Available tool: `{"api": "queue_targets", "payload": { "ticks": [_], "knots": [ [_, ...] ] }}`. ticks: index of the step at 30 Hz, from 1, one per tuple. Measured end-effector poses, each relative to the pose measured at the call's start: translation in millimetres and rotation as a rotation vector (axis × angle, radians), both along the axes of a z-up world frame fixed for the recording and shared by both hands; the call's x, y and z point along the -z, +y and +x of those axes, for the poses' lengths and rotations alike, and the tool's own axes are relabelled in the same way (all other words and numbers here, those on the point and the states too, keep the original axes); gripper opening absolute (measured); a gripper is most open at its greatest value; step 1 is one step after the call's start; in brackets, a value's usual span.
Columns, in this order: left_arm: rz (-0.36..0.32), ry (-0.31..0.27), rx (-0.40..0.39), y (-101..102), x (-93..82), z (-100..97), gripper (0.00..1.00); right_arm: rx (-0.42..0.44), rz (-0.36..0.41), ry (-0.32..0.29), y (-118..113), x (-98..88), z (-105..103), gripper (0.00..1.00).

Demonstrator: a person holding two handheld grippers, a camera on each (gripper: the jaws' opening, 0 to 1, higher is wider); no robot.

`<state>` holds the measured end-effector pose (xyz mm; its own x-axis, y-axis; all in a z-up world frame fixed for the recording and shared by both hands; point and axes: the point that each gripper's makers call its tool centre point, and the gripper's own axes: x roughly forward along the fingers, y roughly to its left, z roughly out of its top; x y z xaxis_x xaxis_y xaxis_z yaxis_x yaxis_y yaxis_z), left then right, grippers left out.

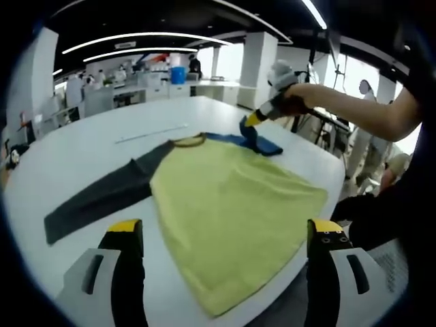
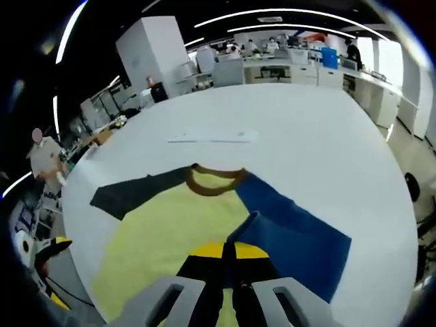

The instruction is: Fold the garment on the visible template until the final outline fits inside the template.

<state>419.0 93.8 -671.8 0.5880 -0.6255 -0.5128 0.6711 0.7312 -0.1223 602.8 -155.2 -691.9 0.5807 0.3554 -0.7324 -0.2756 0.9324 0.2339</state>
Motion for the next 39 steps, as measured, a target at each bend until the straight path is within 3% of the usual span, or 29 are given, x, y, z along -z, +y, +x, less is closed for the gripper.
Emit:
{"api": "queue_targets", "payload": {
  "ticks": [24, 39],
  "knots": [
    [0.025, 0.032, -0.015, 11.6, 12.4, -6.3, 0.94, -0.067, -0.003, 0.007, 62.7, -2.6, 10.6, 0.00],
    [0.003, 0.039, -0.057, 21.7, 13.2, -10.0, 0.95, -0.166, -0.036, 0.006, 104.8, -3.9, 15.5, 0.00]
  ]
}}
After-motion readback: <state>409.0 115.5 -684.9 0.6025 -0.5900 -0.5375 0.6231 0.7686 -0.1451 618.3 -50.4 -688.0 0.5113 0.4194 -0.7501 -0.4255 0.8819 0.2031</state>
